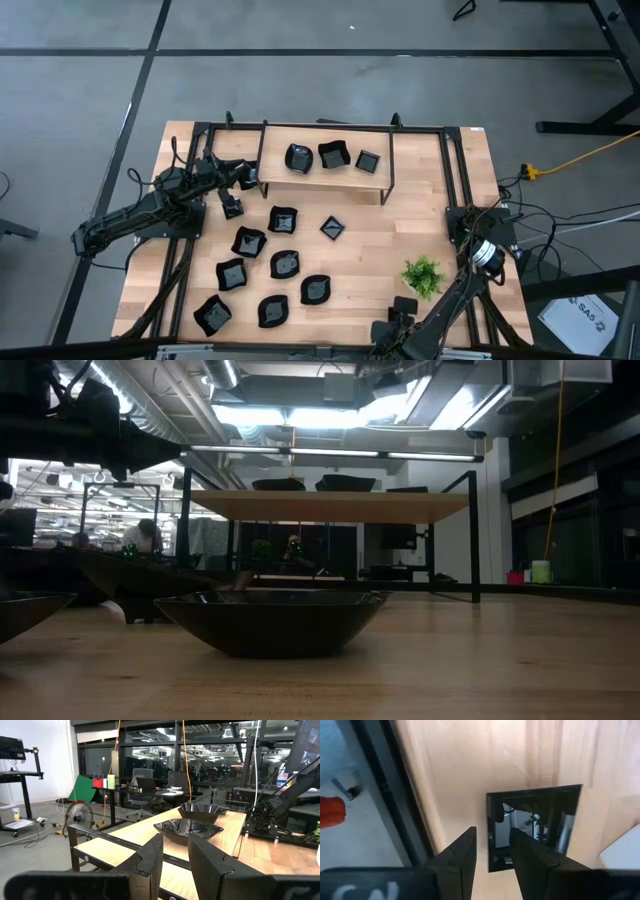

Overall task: Pick & Place Mini shaped plates
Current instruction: Stack the square plate on top of the square plate on the shelf

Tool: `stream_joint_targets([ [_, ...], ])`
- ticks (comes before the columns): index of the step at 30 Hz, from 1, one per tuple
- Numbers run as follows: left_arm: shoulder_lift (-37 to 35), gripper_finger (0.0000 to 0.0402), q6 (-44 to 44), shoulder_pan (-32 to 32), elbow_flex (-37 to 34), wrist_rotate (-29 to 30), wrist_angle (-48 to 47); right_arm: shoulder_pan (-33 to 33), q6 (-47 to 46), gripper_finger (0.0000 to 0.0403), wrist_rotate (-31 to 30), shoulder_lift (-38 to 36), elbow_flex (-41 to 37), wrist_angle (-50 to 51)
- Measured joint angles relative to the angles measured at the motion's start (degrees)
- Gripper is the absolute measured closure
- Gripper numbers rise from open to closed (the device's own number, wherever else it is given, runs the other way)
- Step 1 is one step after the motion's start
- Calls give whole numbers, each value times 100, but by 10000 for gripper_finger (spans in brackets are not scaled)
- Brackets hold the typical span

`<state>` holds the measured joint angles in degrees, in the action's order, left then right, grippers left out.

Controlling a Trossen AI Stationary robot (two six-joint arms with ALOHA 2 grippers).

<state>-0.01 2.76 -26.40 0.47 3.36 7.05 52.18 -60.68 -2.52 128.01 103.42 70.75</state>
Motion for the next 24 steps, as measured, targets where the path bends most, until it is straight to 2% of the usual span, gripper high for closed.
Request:
stream_joint_targets([
  [6,1,315,1,-1,-1,1,0,-5,-78,286,-26,-8,-362,-240],
  [13,2,315,1,-2,-2,0,0,-13,-81,291,9,-9,-368,-232],
  [24,1,315,-2,0,-1,1,0,-43,-78,385,17,-4,-271,-22],
])
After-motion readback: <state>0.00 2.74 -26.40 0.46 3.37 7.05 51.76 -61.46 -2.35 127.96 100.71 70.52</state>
